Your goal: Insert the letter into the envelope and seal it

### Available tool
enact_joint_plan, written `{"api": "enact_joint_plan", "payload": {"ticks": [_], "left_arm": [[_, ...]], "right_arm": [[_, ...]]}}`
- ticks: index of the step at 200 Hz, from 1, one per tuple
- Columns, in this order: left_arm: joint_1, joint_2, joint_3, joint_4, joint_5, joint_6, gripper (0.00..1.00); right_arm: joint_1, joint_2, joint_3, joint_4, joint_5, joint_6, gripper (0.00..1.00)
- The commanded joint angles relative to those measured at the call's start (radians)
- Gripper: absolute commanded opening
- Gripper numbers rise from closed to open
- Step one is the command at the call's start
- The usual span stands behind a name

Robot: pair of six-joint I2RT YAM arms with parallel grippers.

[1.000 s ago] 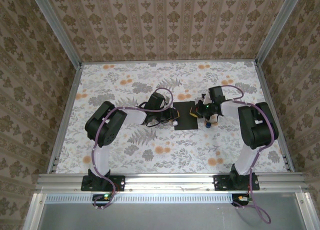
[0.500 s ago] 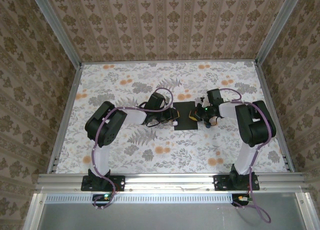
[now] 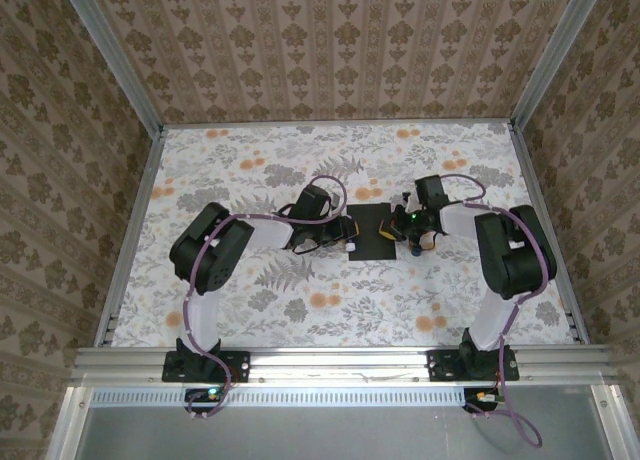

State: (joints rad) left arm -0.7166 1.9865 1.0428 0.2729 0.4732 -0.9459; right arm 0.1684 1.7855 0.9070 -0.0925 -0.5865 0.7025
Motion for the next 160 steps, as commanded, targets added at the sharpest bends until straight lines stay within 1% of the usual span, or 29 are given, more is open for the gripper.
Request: {"api": "enact_joint_plan", "payload": {"ticks": [1,13,26,36,39,45,51,56,65,75,80,97,103,119,129,133,143,160], "left_arm": [[-0.013,-0.066,0.003,-0.025,-0.003,0.049,0.0],[-0.013,-0.091,0.017,-0.05,-0.007,0.068,0.0],[-0.013,-0.124,0.034,-0.078,-0.008,0.088,0.0],[-0.013,-0.152,0.05,-0.107,-0.007,0.106,0.0],[-0.012,-0.161,0.055,-0.114,-0.006,0.112,0.0],[-0.013,-0.179,0.066,-0.132,-0.005,0.123,0.0],[-0.012,-0.199,0.077,-0.149,-0.004,0.134,0.0],[-0.011,-0.218,0.081,-0.16,-0.004,0.143,0.0],[-0.009,-0.25,0.091,-0.182,-0.007,0.159,0.0],[-0.003,-0.286,0.099,-0.201,-0.003,0.174,0.0],[0.001,-0.307,0.101,-0.208,0.0,0.181,0.0],[0.024,-0.381,0.093,-0.197,0.031,0.205,0.0],[0.034,-0.409,0.087,-0.186,0.046,0.214,0.0],[0.071,-0.476,0.062,-0.137,0.112,0.229,0.0],[0.1,-0.512,0.044,-0.097,0.162,0.226,0.0],[0.112,-0.523,0.039,-0.084,0.205,0.223,0.0],[0.138,-0.546,0.033,-0.063,0.263,0.218,0.0],[0.173,-0.575,0.038,-0.066,0.347,0.228,0.0]], "right_arm": [[0.005,-0.083,0.054,-0.052,0.009,-0.031,0.0],[0.004,-0.116,0.074,-0.081,0.007,-0.043,0.06],[0.003,-0.151,0.095,-0.119,0.008,-0.062,0.1],[0.003,-0.176,0.113,-0.147,0.002,-0.078,0.18],[0.003,-0.182,0.119,-0.155,-0.002,-0.083,0.22],[0.002,-0.2,0.128,-0.169,-0.008,-0.093,0.33],[0.001,-0.215,0.136,-0.184,-0.012,-0.104,0.47],[0.002,-0.229,0.146,-0.2,-0.013,-0.114,0.56],[0.003,-0.259,0.158,-0.227,0.004,-0.128,0.68],[0.003,-0.307,0.162,-0.242,0.027,-0.14,0.79],[0.003,-0.331,0.168,-0.261,0.048,-0.147,0.83],[0.004,-0.386,0.205,-0.327,0.097,-0.192,0.88],[0.003,-0.432,0.216,-0.349,0.109,-0.203,0.89],[-0.003,-0.494,0.223,-0.342,0.096,-0.208,0.9],[-0.014,-0.528,0.214,-0.294,0.03,-0.194,0.91],[-0.019,-0.538,0.21,-0.277,-0.003,-0.189,0.91],[-0.026,-0.549,0.213,-0.237,-0.089,-0.179,0.9],[-0.027,-0.546,0.226,-0.19,-0.232,-0.176,0.9]]}}
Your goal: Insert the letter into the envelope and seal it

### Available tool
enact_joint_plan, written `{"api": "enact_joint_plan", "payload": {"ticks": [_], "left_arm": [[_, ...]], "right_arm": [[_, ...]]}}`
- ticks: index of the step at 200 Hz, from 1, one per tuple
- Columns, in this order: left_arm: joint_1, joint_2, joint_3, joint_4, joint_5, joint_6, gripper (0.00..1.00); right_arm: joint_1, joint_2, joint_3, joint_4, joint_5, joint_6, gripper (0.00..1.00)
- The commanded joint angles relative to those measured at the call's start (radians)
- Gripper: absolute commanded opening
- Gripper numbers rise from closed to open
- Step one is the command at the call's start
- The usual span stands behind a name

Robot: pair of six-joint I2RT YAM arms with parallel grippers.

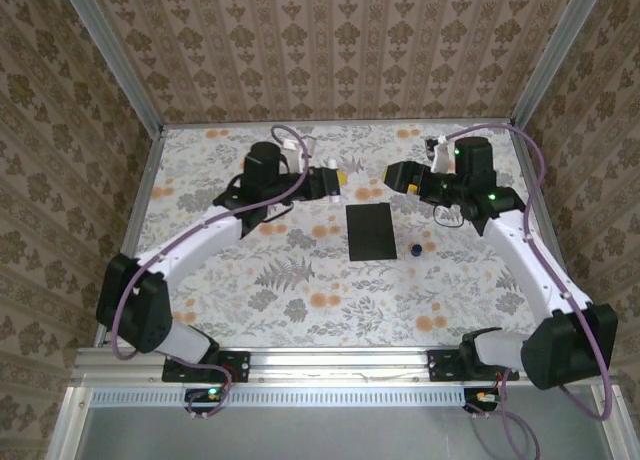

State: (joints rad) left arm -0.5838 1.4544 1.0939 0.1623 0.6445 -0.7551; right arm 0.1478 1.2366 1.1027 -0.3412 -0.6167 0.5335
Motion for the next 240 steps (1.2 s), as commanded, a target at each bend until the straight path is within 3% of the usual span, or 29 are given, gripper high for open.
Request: {"api": "enact_joint_plan", "payload": {"ticks": [1,19,40,70,92,108,186,240], "left_arm": [[0.041,-0.045,-0.014,0.044,0.182,0.037,0.0],[0.064,-0.064,-0.011,0.077,0.269,0.032,0.0],[0.082,-0.067,-0.022,0.209,0.363,-0.039,0.0],[0.089,-0.007,-0.043,0.601,0.448,-0.309,0.0],[0.09,0.076,-0.035,0.959,0.435,-0.566,0.0],[0.088,0.134,-0.006,1.108,0.41,-0.695,0.0],[0.066,0.157,0.024,1.093,0.36,-0.685,0.0],[0.059,0.148,-0.001,1.08,0.338,-0.674,0.0]], "right_arm": [[-0.007,0.005,0.031,0.062,-0.211,-0.006,0.9],[-0.005,0.027,0.037,0.133,-0.374,0.034,0.9],[0.003,0.043,0.009,0.336,-0.51,0.155,0.89],[0.052,0.054,0.025,0.401,-0.538,0.158,0.89],[0.099,0.075,0.055,0.409,-0.538,0.139,0.88],[0.126,0.089,0.064,0.424,-0.525,0.134,0.87],[0.191,0.149,0.114,0.514,-0.479,0.174,0.84],[0.209,0.214,0.142,0.586,-0.478,0.224,0.76]]}}
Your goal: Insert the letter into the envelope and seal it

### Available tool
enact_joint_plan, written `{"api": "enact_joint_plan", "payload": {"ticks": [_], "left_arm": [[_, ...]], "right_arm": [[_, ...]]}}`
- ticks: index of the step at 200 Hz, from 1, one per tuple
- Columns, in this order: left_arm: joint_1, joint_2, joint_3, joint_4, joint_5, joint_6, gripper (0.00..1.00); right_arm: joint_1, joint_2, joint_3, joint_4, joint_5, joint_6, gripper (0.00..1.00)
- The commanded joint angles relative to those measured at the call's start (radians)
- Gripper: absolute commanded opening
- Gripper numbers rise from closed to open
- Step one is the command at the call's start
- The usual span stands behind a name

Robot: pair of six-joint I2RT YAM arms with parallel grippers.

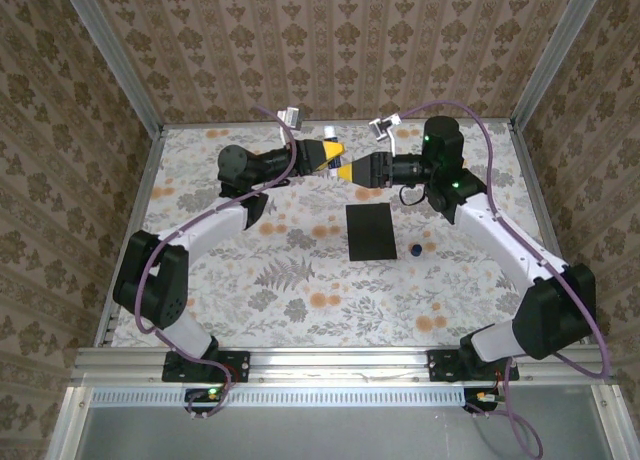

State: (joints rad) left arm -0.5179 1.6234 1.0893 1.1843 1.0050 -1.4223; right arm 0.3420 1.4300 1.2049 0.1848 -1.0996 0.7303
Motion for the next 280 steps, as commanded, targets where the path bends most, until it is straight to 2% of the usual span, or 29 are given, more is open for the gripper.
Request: {"api": "enact_joint_plan", "payload": {"ticks": [1,18,38,122,174,216,280], "left_arm": [[-0.008,-0.021,0.003,0.058,-0.023,-0.006,0.0],[-0.008,-0.022,0.001,0.059,-0.03,-0.006,0.0],[-0.008,-0.024,0.001,0.057,-0.035,-0.002,0.0],[-0.008,-0.027,-0.009,0.054,-0.056,-0.001,0.0],[-0.008,-0.03,-0.012,0.03,-0.069,0.008,0.0],[-0.014,-0.05,-0.015,-0.08,-0.086,0.073,0.0],[-0.054,-0.099,0.007,-0.322,-0.174,0.185,0.0]], "right_arm": [[0.016,0.021,0.04,0.059,0.004,0.028,0.76],[0.023,0.035,0.045,0.069,0.003,0.037,0.7],[0.025,0.043,0.045,0.096,0.001,0.06,0.58],[0.03,0.041,0.044,0.107,0.013,0.073,0.36],[0.029,0.038,0.051,0.1,0.037,0.077,0.29],[0.038,0.025,0.075,0.01,0.087,0.023,0.26],[0.079,-0.022,0.126,-0.231,0.287,-0.136,0.22]]}}
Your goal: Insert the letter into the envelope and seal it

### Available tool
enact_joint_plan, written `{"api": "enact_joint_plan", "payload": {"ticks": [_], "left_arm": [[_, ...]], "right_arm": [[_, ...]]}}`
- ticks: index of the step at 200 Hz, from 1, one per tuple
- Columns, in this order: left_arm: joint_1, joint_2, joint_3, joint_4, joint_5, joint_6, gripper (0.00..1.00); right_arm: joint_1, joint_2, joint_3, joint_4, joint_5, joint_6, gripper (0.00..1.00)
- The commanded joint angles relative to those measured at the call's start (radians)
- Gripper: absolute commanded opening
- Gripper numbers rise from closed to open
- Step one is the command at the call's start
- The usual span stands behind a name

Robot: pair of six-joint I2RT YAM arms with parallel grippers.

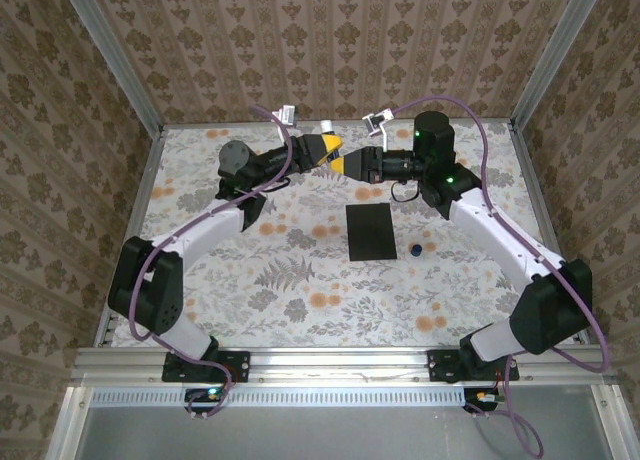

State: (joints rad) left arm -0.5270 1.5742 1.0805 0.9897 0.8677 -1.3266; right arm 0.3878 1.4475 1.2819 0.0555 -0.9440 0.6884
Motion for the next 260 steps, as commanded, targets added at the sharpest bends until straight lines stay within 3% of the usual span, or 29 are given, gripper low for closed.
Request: {"api": "enact_joint_plan", "payload": {"ticks": [1,68,131,175,260], "left_arm": [[-0.045,-0.05,0.016,-0.133,-0.039,0.091,0.0],[-0.112,-0.125,0.076,-0.543,-0.233,0.248,0.0],[-0.179,-0.141,0.156,-0.851,-0.41,0.316,0.0],[-0.209,-0.149,0.155,-0.903,-0.484,0.303,0.0],[-0.208,-0.154,0.133,-0.857,-0.475,0.279,0.0]], "right_arm": [[0.034,-0.04,0.049,-0.105,0.134,-0.097,0.21],[0.153,-0.049,0.13,-0.343,0.432,-0.261,0.2],[0.311,-0.006,0.144,-0.399,0.772,-0.32,0.19],[0.404,0.042,0.158,-0.395,0.945,-0.361,0.19],[0.424,0.047,0.142,-0.382,0.961,-0.363,0.19]]}}
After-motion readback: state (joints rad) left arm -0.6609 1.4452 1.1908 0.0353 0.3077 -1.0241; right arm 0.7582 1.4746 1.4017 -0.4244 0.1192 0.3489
